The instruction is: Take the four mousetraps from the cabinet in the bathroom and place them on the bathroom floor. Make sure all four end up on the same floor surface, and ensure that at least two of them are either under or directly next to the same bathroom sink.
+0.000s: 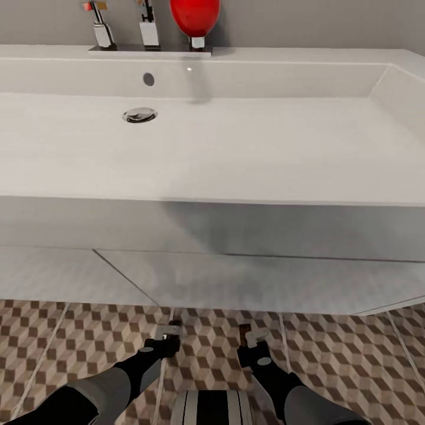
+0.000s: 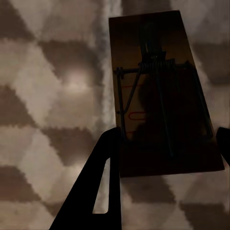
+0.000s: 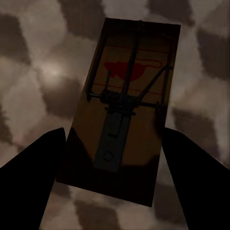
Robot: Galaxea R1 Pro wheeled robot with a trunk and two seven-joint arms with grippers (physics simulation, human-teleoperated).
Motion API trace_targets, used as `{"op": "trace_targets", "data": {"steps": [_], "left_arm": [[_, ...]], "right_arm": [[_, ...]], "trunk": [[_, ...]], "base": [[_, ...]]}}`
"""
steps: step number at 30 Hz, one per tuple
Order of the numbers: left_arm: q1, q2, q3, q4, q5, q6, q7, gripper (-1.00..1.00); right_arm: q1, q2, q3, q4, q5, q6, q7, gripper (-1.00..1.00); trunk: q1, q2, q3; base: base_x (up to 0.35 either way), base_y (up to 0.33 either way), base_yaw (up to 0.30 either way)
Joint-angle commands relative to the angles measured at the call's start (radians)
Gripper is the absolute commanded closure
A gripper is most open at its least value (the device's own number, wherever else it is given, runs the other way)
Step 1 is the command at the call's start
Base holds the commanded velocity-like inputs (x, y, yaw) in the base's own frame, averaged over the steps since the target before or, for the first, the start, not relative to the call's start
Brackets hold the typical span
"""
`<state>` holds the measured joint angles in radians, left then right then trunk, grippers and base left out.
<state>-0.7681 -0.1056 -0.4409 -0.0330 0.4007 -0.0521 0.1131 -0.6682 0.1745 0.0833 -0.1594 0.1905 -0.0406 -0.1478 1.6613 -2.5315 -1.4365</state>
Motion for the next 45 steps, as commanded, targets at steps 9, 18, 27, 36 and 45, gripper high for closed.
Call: {"op": "trace_targets", "data": {"steps": [9, 18, 27, 36, 45], "left_arm": [[0.000, 0.000, -0.009, 0.001, 0.007, -0.003, 0.004, 1.00], [0.000, 0.000, -0.009, 0.001, 0.007, -0.003, 0.004, 1.00], [0.000, 0.000, -0.009, 0.001, 0.007, -0.003, 0.004, 1.00], [0.000, 0.000, -0.008, 0.001, 0.007, -0.003, 0.004, 1.00], [0.000, 0.000, -0.009, 0.001, 0.007, -0.003, 0.004, 1.00]], "right_arm": [[-0.001, 0.000, 0.007, 0.001, 0.004, -0.001, -0.007, 1.00], [-0.001, 0.000, 0.007, 0.001, 0.004, -0.001, -0.007, 1.00], [-0.001, 0.000, 0.007, 0.001, 0.004, -0.001, -0.007, 1.00], [-0.001, 0.000, 0.007, 0.001, 0.004, -0.001, -0.007, 1.00], [-0.001, 0.000, 0.007, 0.001, 0.004, -0.001, -0.007, 1.00]], "trunk": [[0.000, 0.000, -0.001], [0.000, 0.000, -0.001], [0.000, 0.000, -0.001], [0.000, 0.000, -0.001], [0.000, 0.000, -0.001]], "base": [[0.012, 0.000, 0.000], [0.125, 0.000, 0.000], [0.076, 0.000, 0.000], [0.003, 0.000, 0.000], [0.000, 0.000, 0.000]]}}
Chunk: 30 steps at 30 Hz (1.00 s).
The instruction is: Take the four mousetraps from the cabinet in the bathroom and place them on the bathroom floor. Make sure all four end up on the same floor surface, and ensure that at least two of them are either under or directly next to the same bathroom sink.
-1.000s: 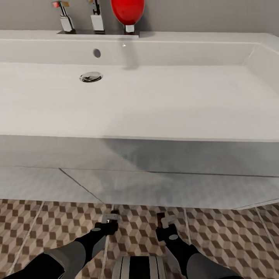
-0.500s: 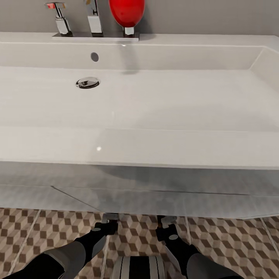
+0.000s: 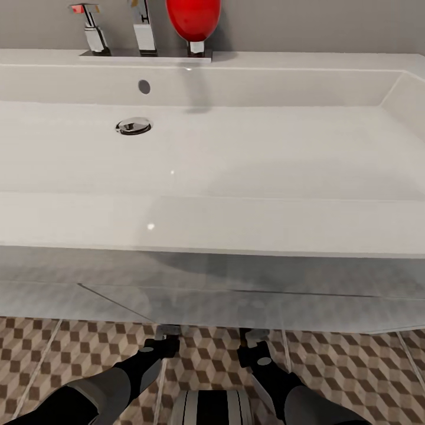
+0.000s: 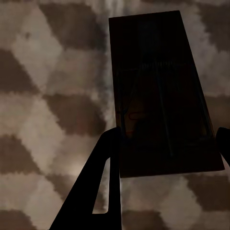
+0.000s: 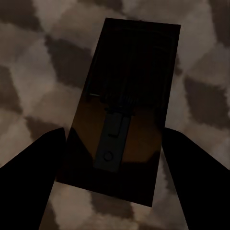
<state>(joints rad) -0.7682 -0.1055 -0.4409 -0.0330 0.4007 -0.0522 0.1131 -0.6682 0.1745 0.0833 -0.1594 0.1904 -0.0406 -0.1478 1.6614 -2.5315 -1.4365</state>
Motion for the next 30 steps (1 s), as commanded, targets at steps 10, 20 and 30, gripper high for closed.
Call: {"op": "trace_targets", "data": {"steps": [10, 20, 30], "left_arm": [[0.000, 0.000, -0.009, 0.001, 0.007, -0.003, 0.004, 1.00], [0.000, 0.002, -0.009, 0.001, 0.007, -0.003, 0.004, 1.00], [-0.001, 0.004, -0.010, 0.001, 0.007, -0.003, 0.002, 1.00]], "right_arm": [[-0.001, 0.000, 0.007, 0.001, 0.003, -0.001, -0.007, 1.00], [-0.001, 0.000, 0.006, 0.001, 0.001, -0.001, -0.007, 1.00], [-0.001, 0.000, 0.004, 0.012, -0.003, 0.002, -0.007, 1.00]], "trunk": [[0.000, 0.000, -0.001], [0.000, 0.000, -0.001], [0.000, 0.000, -0.001]], "base": [[0.000, 0.000, 0.000], [0.000, 0.000, 0.000], [0.000, 0.000, 0.000]]}}
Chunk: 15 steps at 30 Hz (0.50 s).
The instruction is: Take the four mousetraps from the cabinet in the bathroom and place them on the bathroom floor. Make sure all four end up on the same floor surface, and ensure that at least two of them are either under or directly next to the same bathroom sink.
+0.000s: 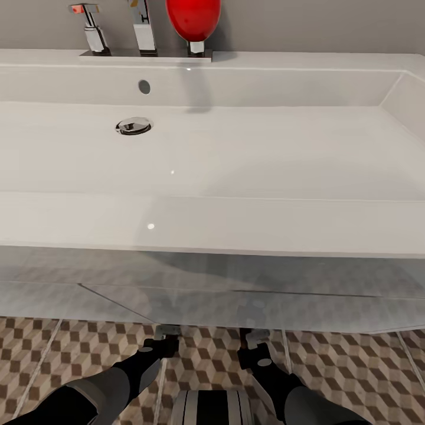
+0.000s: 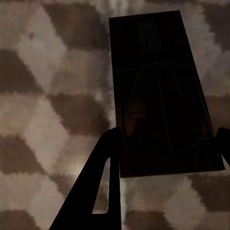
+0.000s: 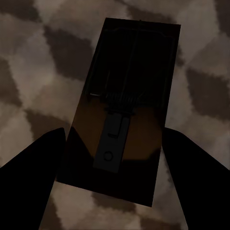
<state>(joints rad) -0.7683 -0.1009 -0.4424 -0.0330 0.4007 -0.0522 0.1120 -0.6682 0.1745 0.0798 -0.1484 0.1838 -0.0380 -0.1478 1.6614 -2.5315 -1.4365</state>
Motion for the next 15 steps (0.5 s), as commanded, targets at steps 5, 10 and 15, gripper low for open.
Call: {"op": "trace_targets", "data": {"steps": [5, 10, 15], "left_arm": [[-0.001, 0.000, -0.009, 0.001, 0.007, -0.003, 0.003, 1.00], [0.000, 0.000, -0.009, 0.001, 0.007, -0.003, 0.003, 1.00], [0.000, 0.000, -0.009, 0.001, 0.007, -0.007, 0.003, 1.00]], "right_arm": [[-0.001, 0.000, 0.006, 0.004, 0.000, 0.000, -0.007, 1.00], [-0.001, 0.000, 0.006, 0.004, -0.001, 0.000, -0.006, 1.00], [-0.001, 0.000, 0.006, 0.004, -0.001, -0.001, -0.006, 1.00]], "trunk": [[0.000, 0.000, -0.001], [0.000, 0.000, -0.001], [0.000, 0.000, -0.001]], "base": [[0.000, 0.000, 0.000], [0.000, 0.000, 0.000], [0.000, 0.000, 0.000]]}}
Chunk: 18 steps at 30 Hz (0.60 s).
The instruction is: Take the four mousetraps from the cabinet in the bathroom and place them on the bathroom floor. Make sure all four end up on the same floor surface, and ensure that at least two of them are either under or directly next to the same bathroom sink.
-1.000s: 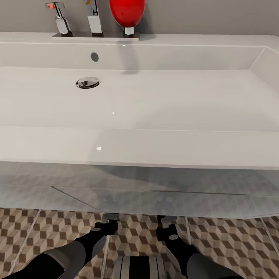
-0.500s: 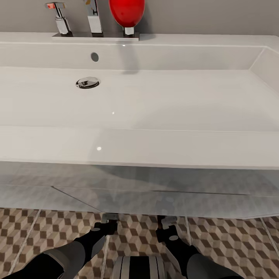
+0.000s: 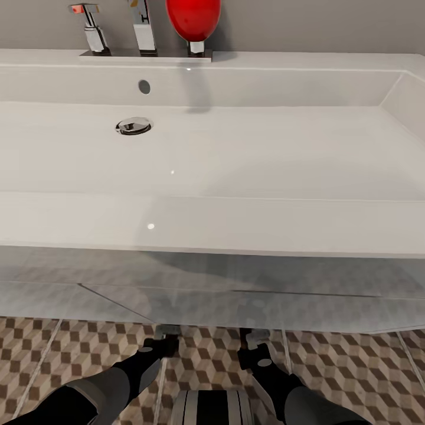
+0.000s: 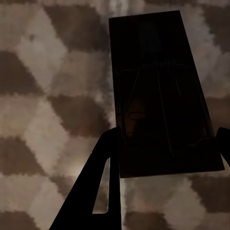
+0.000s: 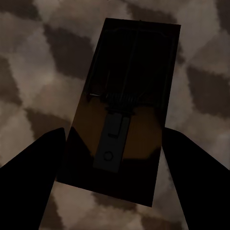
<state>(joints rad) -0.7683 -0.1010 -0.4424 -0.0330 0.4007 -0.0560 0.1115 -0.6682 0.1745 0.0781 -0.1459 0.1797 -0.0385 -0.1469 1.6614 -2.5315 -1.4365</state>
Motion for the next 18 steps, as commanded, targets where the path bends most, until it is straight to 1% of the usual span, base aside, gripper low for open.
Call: {"op": "trace_targets", "data": {"steps": [1, 4, 6, 18], "left_arm": [[0.000, 0.000, -0.009, 0.001, 0.007, -0.011, 0.004, 1.00], [0.000, 0.000, -0.009, 0.001, 0.007, -0.046, 0.004, 1.00], [0.000, -0.001, -0.009, 0.001, 0.007, -0.056, 0.004, 1.00], [0.000, -0.002, -0.008, 0.002, 0.009, -0.064, 0.004, 1.00]], "right_arm": [[-0.001, 0.000, 0.008, 0.001, 0.004, -0.001, -0.007, 1.00], [-0.001, 0.000, 0.008, 0.002, 0.004, -0.001, -0.007, 1.00], [-0.001, 0.000, 0.008, 0.002, 0.004, -0.001, -0.007, 1.00], [-0.001, 0.000, 0.008, 0.001, 0.006, -0.003, -0.007, 1.00]], "trunk": [[0.000, 0.000, -0.001], [0.000, 0.000, -0.001], [0.000, 0.000, -0.001], [0.000, 0.000, -0.001]], "base": [[0.000, 0.000, 0.000], [0.000, 0.000, 0.000], [0.000, 0.000, 0.000], [0.000, 0.000, 0.000]]}}
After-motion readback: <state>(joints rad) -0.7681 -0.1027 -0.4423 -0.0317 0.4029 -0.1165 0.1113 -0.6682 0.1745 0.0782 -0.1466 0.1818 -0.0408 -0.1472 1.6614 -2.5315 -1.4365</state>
